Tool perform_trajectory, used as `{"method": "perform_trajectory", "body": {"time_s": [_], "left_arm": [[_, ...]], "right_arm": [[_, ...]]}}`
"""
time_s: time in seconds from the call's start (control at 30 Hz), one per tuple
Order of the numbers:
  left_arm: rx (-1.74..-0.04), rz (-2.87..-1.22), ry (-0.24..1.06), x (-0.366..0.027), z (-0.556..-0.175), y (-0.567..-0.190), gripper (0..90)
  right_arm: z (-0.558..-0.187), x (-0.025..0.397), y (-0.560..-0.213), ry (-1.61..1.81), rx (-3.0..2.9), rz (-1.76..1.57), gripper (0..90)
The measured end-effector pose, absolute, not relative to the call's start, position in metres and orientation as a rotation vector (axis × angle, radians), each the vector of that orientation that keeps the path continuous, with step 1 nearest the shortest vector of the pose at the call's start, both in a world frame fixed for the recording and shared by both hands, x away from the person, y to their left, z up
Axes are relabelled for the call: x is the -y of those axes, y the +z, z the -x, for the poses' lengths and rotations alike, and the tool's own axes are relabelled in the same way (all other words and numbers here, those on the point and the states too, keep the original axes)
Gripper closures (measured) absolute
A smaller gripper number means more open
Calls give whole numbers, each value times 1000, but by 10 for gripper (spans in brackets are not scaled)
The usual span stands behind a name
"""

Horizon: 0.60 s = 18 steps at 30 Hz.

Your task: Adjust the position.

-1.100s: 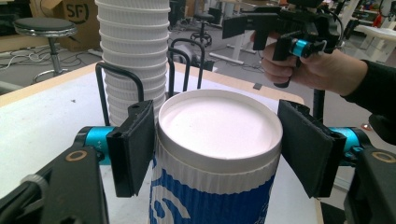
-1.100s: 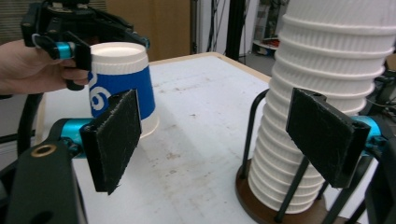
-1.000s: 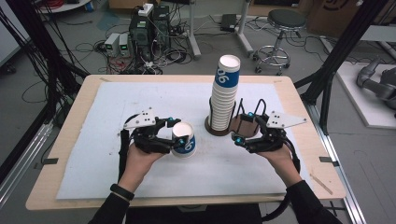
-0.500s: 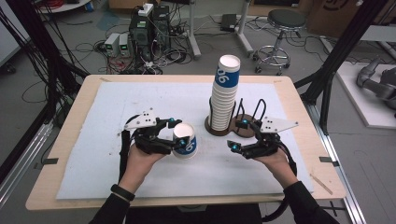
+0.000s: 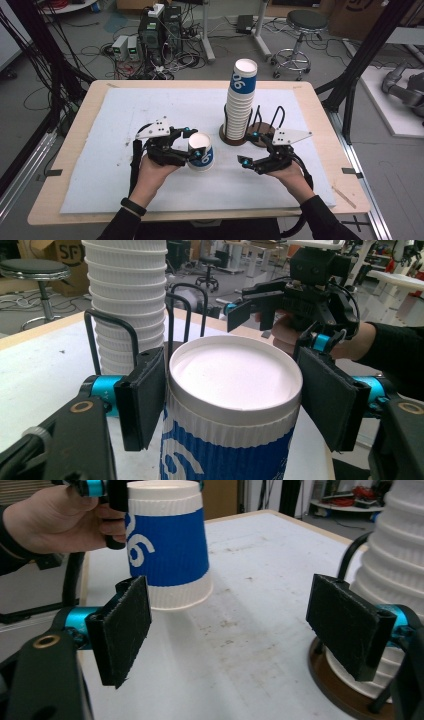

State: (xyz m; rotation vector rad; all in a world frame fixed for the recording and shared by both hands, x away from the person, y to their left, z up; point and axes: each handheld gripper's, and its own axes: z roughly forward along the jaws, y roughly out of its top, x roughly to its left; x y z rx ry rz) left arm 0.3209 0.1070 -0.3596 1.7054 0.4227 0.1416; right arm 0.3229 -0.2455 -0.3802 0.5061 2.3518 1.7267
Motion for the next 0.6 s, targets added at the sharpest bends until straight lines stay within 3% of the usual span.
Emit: {"method": "perform_trajectory", "body": {"time_s": [0.6], "left_arm": [[-386,-1705,111,-92,-316,-361,300]], "right_arm": [[-317,215,-391,1726,-2459,-441,186]]}}
